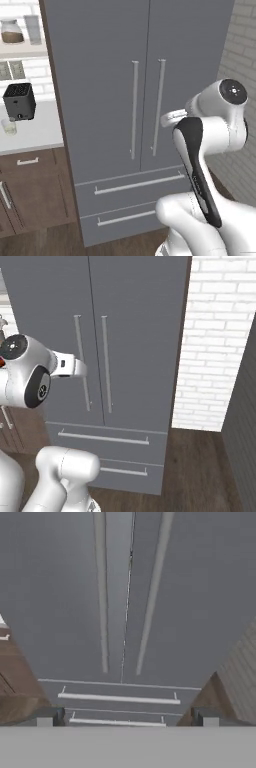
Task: Grab a lemon wedge from the fridge and one ice cube from the ice bowl, and put them in the glass of lemonade.
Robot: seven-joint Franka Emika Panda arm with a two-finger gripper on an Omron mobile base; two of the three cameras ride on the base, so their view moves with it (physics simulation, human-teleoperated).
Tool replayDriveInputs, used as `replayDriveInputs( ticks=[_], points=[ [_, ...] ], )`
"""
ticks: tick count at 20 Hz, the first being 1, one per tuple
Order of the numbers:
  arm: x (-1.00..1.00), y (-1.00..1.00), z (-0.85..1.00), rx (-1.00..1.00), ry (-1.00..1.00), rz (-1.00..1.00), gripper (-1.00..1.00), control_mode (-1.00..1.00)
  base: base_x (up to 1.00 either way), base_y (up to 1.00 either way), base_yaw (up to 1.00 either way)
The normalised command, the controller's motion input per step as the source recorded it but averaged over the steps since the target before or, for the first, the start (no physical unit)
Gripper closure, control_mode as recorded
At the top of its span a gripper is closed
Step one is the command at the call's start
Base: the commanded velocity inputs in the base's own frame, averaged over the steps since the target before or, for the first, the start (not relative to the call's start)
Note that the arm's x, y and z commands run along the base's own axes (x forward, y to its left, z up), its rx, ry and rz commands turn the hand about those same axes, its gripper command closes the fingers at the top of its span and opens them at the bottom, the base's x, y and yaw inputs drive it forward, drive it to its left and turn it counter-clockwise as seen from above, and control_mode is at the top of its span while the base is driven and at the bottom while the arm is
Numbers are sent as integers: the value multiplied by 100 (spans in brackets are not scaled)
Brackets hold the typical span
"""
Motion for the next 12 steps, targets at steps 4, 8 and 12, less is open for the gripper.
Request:
replayDriveInputs(
  ticks=[4,8,12],
  points=[
    [81,-8,1,9,-1,-12,-100,-100,0,0,0],
    [97,-34,-27,16,-14,-3,-100,-100,0,0,0],
    [100,-46,-24,15,-11,0,-100,-100,0,0,0]
  ],
)
